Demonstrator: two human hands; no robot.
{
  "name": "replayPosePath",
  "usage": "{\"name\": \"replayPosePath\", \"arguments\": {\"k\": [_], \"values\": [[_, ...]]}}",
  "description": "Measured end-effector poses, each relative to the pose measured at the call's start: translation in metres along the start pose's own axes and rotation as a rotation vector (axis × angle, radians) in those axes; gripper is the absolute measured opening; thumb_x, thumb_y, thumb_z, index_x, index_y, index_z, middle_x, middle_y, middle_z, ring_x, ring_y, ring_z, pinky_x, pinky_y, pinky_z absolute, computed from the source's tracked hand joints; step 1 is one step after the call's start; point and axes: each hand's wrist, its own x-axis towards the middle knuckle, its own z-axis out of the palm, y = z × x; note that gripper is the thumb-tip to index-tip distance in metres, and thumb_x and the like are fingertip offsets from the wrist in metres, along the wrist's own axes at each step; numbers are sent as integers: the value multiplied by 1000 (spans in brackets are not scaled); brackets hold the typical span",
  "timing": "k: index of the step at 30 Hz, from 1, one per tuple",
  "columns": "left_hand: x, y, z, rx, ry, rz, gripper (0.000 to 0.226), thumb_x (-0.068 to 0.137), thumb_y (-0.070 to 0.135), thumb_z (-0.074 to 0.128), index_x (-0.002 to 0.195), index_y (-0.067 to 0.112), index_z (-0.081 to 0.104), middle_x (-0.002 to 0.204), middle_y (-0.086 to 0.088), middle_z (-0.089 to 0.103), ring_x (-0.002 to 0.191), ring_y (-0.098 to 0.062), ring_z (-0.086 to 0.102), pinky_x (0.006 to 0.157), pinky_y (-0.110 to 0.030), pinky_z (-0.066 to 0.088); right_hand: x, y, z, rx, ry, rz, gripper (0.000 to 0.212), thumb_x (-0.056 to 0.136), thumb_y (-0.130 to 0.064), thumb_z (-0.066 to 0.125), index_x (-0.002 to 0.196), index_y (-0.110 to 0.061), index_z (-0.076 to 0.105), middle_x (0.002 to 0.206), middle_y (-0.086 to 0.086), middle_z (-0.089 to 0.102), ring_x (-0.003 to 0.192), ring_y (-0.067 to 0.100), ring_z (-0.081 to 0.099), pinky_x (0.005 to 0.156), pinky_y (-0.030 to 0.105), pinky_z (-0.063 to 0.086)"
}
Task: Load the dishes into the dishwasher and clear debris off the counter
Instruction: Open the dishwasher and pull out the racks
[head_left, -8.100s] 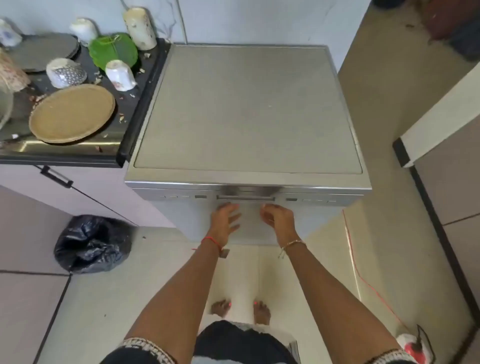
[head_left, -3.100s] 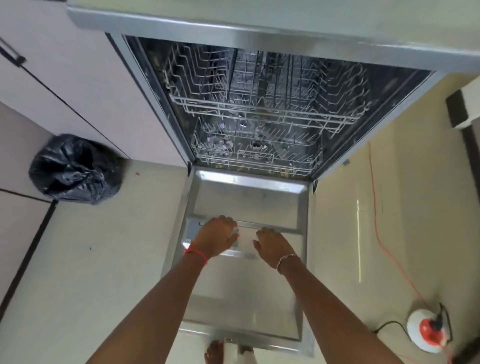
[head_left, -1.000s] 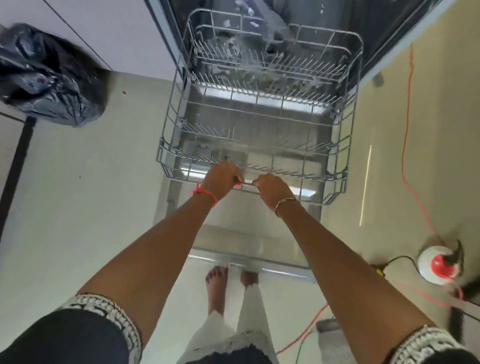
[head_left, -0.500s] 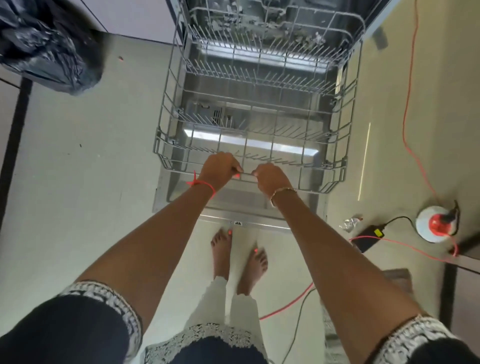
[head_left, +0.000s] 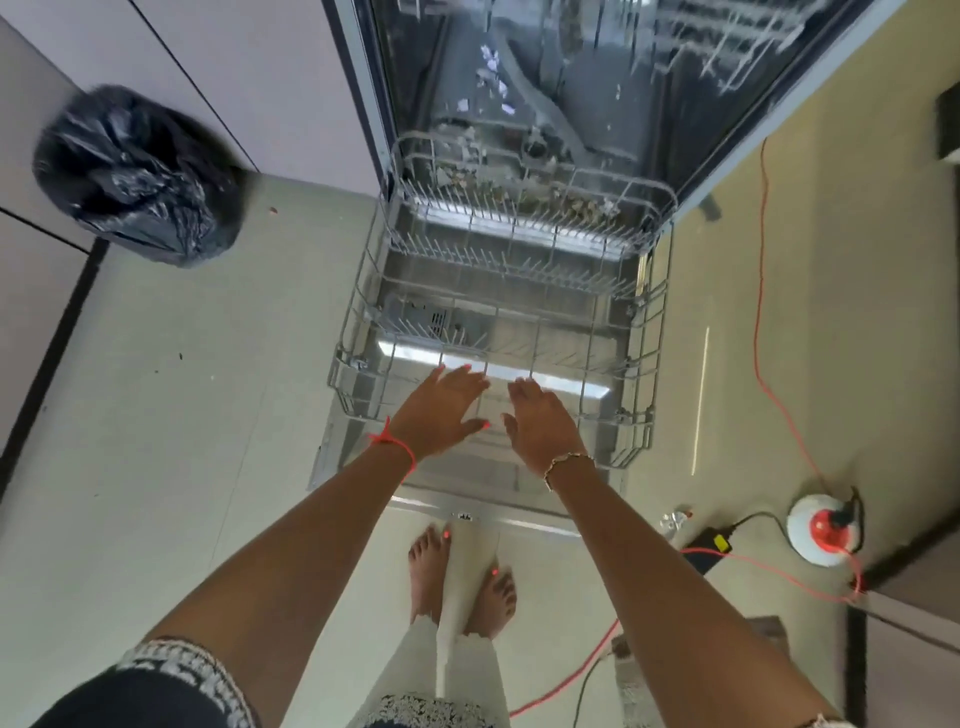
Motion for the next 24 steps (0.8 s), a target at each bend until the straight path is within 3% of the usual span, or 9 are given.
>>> {"name": "replayPosePath", "arguments": {"k": [3,6,12,15,18,21,24], "values": [[0,1,-43,-32,116,26,75,83,57,23,141,11,40,144,-9,42,137,-27,35,113,-47,20,7,-2,-40,21,33,-21,49,100,-22,33,144,-4,21,151,9,25,141,20,19,115,29,13],[11,-8,-85,-22,214,62,64,82,47,38,129,5,54,127,-12,59,120,-33,54,96,-57,39,19,4,-85,86,103,13,49,100,-21,31,145,-5,20,152,8,23,142,18,17,114,26,12],[67,-20,-182,28,319,68,67,88,48,32,138,6,42,143,-11,43,137,-29,33,113,-49,17,73,36,-178,96,241,19,50,97,-16,35,144,-4,23,152,9,24,141,20,23,114,26,18],[109,-23,-221,44,386,93,53,93,33,50,141,13,40,149,-6,35,142,-24,24,117,-44,9,107,59,-220,67,291,30,49,97,-15,35,144,-4,25,153,9,23,141,21,22,114,29,20],[152,-24,-255,96,393,95,52,96,30,47,144,16,33,153,-2,25,144,-20,14,117,-39,3,138,78,-254,45,362,22,45,96,-13,37,140,-1,33,146,14,32,133,28,35,109,36,32],[189,-24,-281,71,497,108,51,94,23,52,141,10,38,149,-7,34,142,-23,21,116,-38,3,167,97,-280,35,394,-11,45,97,-13,38,140,-2,32,144,15,35,131,31,36,110,39,33],[220,-27,-297,67,495,89,54,91,9,53,142,10,36,149,-6,34,142,-23,22,116,-39,6,195,115,-302,50,404,23,46,98,-17,37,141,-3,30,147,14,30,135,29,31,111,38,31]]}}
